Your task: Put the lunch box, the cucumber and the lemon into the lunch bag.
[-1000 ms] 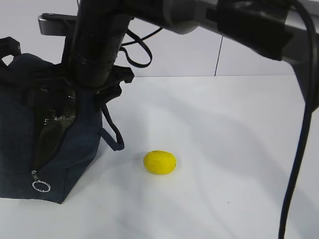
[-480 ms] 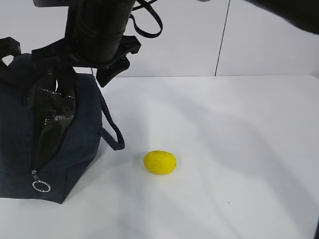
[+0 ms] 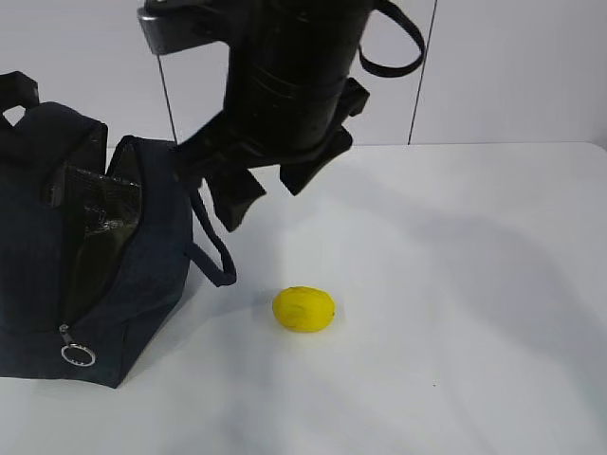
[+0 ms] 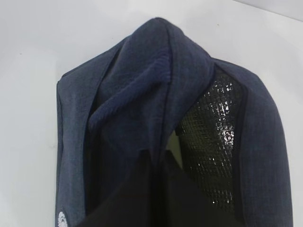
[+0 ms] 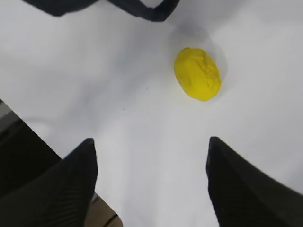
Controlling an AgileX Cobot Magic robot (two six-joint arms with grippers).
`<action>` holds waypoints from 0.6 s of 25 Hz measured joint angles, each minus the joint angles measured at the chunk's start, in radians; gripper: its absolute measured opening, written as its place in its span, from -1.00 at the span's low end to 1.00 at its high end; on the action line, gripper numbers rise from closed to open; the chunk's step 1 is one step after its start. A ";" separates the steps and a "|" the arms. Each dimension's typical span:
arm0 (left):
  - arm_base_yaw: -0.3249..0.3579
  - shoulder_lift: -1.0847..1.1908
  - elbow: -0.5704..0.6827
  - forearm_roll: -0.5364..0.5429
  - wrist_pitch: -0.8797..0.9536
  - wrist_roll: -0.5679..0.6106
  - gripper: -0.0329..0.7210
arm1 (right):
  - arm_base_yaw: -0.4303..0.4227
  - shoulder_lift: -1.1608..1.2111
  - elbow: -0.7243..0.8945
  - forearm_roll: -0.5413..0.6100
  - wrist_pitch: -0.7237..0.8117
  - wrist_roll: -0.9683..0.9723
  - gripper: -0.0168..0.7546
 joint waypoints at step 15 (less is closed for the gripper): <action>0.000 0.000 0.000 0.004 0.002 0.000 -0.93 | 0.000 -0.049 0.298 -0.019 -0.017 -0.415 0.46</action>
